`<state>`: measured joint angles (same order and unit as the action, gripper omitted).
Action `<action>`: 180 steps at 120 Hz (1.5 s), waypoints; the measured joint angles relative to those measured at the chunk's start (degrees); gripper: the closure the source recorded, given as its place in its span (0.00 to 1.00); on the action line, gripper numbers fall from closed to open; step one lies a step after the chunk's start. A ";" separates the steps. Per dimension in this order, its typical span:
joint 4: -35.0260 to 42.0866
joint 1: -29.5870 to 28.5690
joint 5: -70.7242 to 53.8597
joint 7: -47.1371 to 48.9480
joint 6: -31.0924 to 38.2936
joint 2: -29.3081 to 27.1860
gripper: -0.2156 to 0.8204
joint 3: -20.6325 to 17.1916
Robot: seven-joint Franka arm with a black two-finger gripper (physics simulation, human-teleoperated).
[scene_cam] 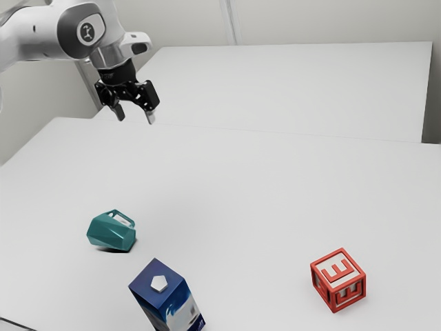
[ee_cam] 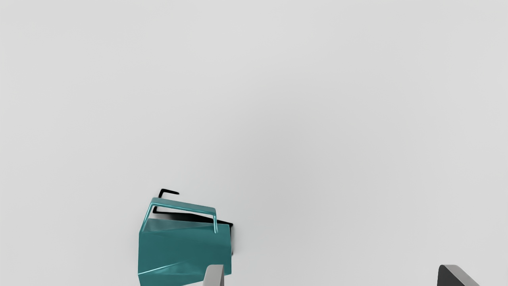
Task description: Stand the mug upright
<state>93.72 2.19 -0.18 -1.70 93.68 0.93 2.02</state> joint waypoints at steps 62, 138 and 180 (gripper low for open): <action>5.20 -2.05 0.01 -0.06 -0.48 -5.05 0.23 0.51; 19.67 -23.63 5.04 -5.42 0.24 -9.53 0.23 0.95; 30.23 -32.25 16.65 -14.69 8.59 -9.82 0.23 1.40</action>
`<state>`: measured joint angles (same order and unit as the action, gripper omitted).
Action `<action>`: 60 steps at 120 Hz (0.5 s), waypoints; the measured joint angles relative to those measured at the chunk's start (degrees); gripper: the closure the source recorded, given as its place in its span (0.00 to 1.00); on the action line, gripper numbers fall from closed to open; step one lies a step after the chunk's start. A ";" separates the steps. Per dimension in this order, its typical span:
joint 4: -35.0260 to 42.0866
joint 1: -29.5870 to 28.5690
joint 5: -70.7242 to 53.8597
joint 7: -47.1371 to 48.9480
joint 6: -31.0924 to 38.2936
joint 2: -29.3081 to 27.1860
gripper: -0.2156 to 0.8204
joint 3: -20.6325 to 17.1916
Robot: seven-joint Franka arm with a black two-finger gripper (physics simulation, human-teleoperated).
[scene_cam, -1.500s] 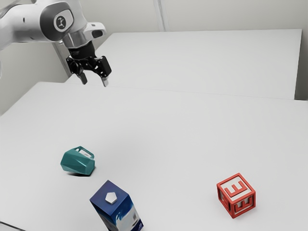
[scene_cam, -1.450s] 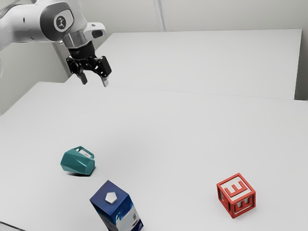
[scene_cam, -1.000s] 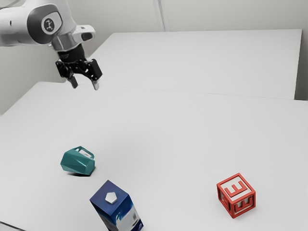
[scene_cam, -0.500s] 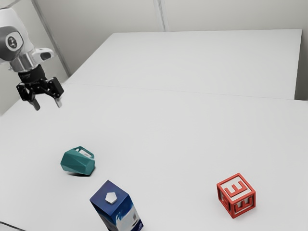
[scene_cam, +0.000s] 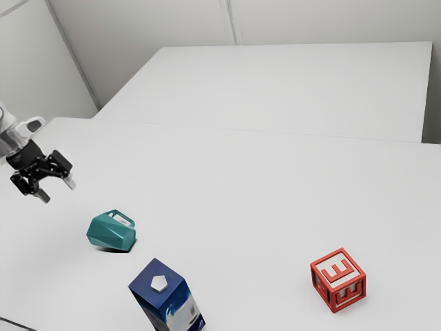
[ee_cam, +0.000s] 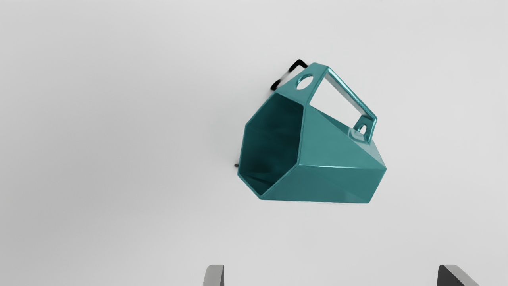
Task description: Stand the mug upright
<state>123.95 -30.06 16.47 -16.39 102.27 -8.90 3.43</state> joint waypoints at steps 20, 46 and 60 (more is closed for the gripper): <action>3.37 -1.56 6.62 -6.62 4.42 0.47 0.23 0.62; 4.96 -2.66 14.18 -16.08 7.77 2.95 0.23 0.79; 5.15 -2.89 16.75 -20.32 8.12 4.84 0.23 0.80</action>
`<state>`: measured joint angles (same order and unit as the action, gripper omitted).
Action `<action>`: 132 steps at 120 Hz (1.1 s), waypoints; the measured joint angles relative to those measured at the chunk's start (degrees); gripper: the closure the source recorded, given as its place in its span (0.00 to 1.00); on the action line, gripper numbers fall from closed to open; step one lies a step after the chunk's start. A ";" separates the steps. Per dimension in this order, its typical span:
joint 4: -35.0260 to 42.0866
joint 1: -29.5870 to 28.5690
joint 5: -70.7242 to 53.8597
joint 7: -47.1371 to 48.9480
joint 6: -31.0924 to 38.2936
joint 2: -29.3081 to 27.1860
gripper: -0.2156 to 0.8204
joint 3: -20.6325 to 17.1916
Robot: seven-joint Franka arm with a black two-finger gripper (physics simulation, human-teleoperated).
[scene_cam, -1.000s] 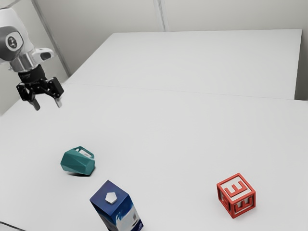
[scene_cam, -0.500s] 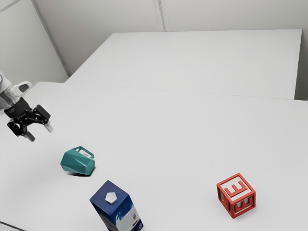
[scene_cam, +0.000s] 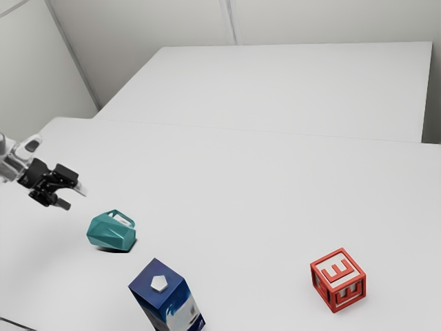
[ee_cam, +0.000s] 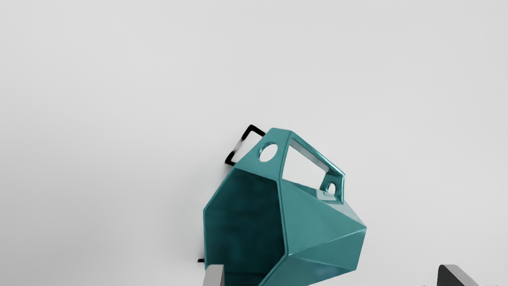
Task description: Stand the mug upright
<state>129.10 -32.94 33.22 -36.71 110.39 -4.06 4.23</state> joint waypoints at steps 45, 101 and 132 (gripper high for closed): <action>-0.14 -2.64 2.21 -6.35 -7.48 5.40 0.23 0.25; -1.88 -1.84 7.24 -14.53 -9.34 11.26 0.23 0.12; -1.73 -1.31 11.82 -19.73 -9.95 13.35 0.23 -0.05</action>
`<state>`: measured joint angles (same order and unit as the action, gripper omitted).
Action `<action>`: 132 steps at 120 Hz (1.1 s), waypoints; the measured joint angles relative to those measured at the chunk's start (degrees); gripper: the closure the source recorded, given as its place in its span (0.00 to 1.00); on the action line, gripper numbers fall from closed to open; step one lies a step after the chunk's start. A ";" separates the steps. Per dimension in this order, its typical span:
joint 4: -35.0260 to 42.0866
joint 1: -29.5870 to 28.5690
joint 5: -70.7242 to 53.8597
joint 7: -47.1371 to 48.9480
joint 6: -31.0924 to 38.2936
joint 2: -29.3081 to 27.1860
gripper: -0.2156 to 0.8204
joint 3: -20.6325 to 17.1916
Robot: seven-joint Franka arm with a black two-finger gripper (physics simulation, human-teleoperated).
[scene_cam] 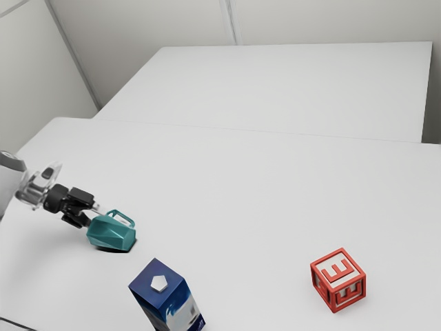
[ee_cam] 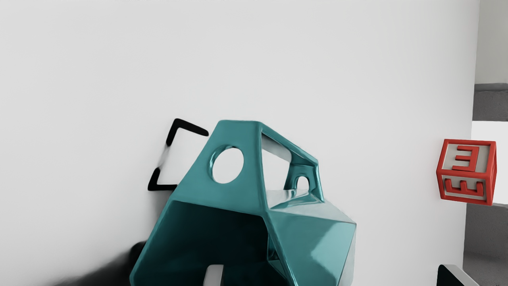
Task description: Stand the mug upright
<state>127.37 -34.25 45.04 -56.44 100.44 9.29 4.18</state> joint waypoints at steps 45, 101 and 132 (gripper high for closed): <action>0.52 0.71 2.79 -5.02 -2.85 1.40 0.39 -0.13; 0.52 0.78 3.18 -7.85 -3.43 0.66 0.90 -0.14; 0.58 2.03 3.08 -8.50 -3.32 -3.55 0.94 -0.08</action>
<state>127.95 -32.22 48.12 -64.94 97.12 5.74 4.10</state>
